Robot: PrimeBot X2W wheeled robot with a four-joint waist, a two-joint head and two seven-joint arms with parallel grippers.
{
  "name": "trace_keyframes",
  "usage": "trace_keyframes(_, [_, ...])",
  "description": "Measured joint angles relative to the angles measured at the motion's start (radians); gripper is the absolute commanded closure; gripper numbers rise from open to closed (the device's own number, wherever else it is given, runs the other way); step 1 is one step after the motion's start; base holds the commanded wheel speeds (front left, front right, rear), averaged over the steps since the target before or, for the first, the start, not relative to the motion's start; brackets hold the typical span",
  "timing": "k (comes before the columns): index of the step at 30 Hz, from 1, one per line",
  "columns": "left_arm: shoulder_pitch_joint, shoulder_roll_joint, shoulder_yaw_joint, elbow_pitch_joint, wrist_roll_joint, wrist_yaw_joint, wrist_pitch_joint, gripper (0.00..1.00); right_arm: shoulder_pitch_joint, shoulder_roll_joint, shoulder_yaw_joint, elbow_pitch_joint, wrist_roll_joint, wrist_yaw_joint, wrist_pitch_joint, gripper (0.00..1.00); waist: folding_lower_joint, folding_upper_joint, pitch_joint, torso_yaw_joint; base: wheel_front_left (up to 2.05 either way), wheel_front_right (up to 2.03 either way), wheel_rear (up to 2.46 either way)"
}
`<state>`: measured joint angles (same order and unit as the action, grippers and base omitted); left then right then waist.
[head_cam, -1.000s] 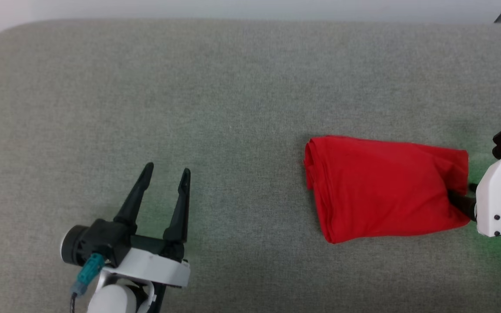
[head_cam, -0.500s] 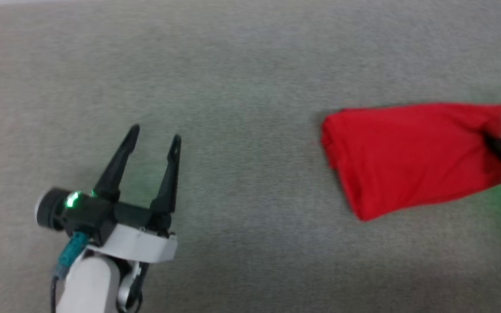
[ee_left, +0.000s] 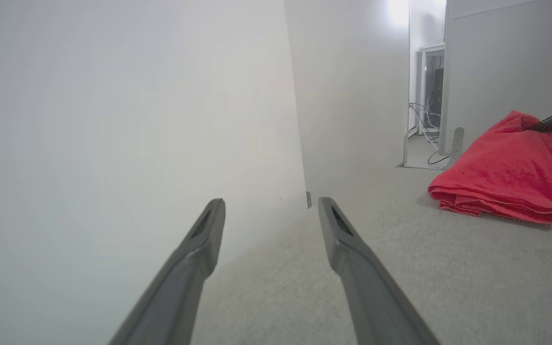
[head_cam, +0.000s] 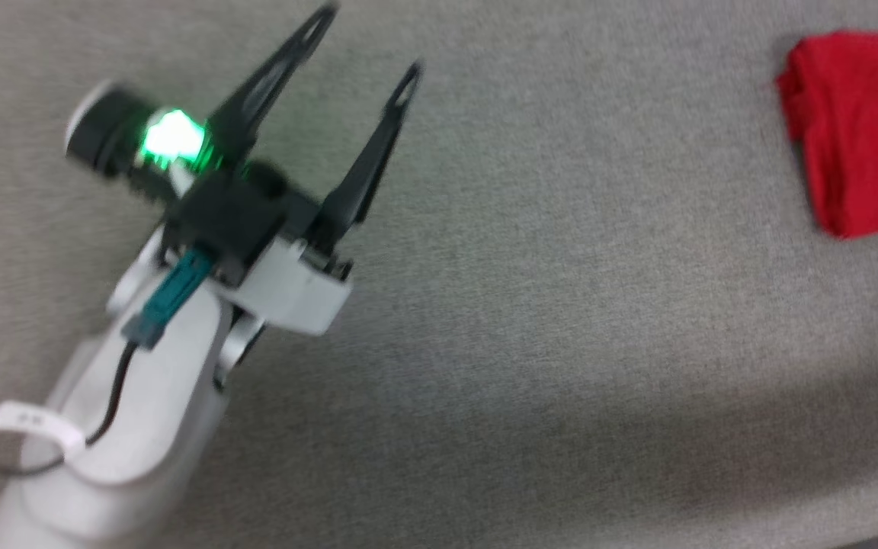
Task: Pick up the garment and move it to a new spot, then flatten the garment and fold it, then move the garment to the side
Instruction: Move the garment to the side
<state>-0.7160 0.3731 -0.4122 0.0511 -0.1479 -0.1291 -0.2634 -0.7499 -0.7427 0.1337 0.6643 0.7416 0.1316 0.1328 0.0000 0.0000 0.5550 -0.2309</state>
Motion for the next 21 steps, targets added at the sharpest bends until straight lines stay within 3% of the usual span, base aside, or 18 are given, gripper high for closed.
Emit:
trace_keyframes(10, [-0.286, 0.015, -0.144, 0.059, -0.020, 0.000, 0.000, 0.00, -0.246, -0.016, 0.092, 0.230, -0.038, 0.000, -0.220, 1.00, 0.0000, 0.0000, 0.139, -0.063, 0.00, 0.00, 0.00])
trace_keyframes(21, [-0.342, 0.039, -0.173, 0.063, -0.030, 0.000, 0.000, 0.00, -0.430, 0.023, 0.183, 0.485, -0.168, 0.000, -0.374, 1.00, 0.0000, 0.0000, 0.225, -0.072, 0.00, 0.00, 0.00])
